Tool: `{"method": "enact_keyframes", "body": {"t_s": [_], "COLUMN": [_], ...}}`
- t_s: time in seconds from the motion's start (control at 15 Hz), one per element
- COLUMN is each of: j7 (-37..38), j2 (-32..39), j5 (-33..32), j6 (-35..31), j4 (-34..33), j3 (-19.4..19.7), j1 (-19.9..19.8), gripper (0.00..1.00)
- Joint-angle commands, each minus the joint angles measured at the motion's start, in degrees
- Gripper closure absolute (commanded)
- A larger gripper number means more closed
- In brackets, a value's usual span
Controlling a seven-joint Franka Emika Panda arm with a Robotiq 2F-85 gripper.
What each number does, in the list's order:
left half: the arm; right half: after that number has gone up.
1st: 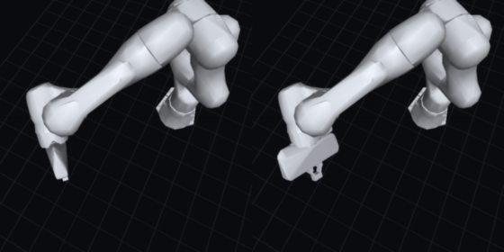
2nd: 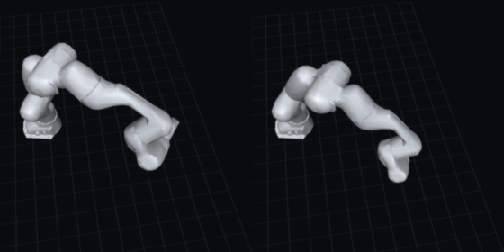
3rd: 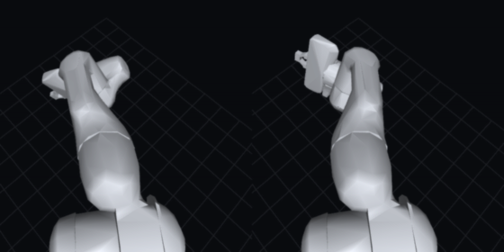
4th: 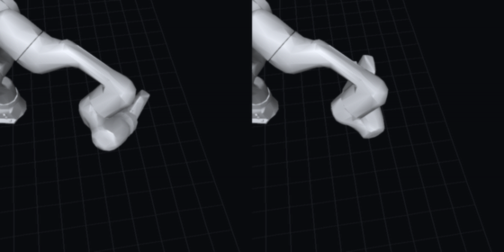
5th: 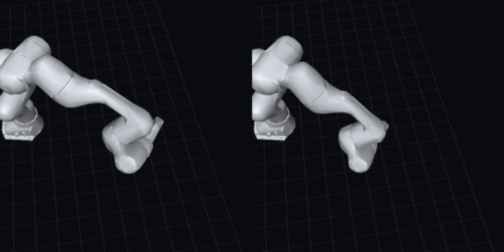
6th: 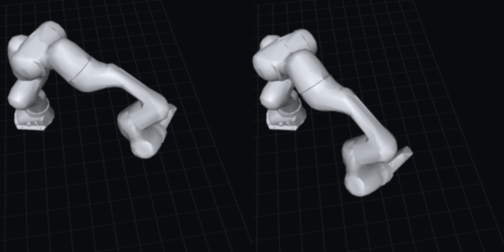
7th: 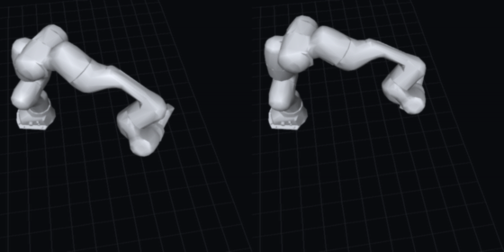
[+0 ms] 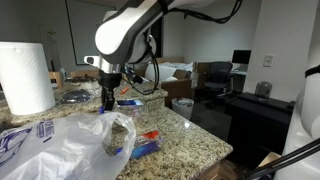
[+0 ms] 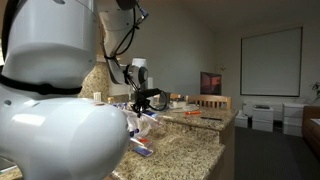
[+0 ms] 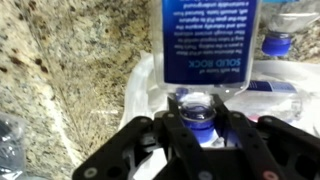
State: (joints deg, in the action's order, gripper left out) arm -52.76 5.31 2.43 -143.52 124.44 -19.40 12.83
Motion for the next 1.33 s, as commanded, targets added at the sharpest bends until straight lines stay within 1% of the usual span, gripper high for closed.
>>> {"method": "enact_keyframes", "body": {"t_s": [0.0, 0.13, 0.4, 0.53, 0.73, 0.93, 1.13, 1.27], "j7": [-5.73, -7.17, -6.61, -6.42, -7.09, -8.62, -11.46, -13.43], "j2": [2.34, 6.58, 16.76, 22.09, 27.57, 31.59, 35.24, 37.24], "j5": [3.89, 4.10, 1.39, 0.30, -0.81, -0.57, 0.75, 1.99], "j6": [6.07, 10.73, 20.71, 23.98, 24.17, 25.32, 26.03, 26.44], "j4": [-4.86, -9.85, -21.75, -28.11, -35.75, -42.21, -47.38, -49.61], "j3": [-1.59, -2.50, -3.68, -3.84, -4.08, -5.15, -6.65, -7.76], "j1": [1.85, 3.06, 5.41, 6.70, 8.62, 10.46, 11.55, 11.72], "gripper": [0.86, 0.86, 0.86, 0.86, 0.86, 0.86, 0.86, 0.86]}}
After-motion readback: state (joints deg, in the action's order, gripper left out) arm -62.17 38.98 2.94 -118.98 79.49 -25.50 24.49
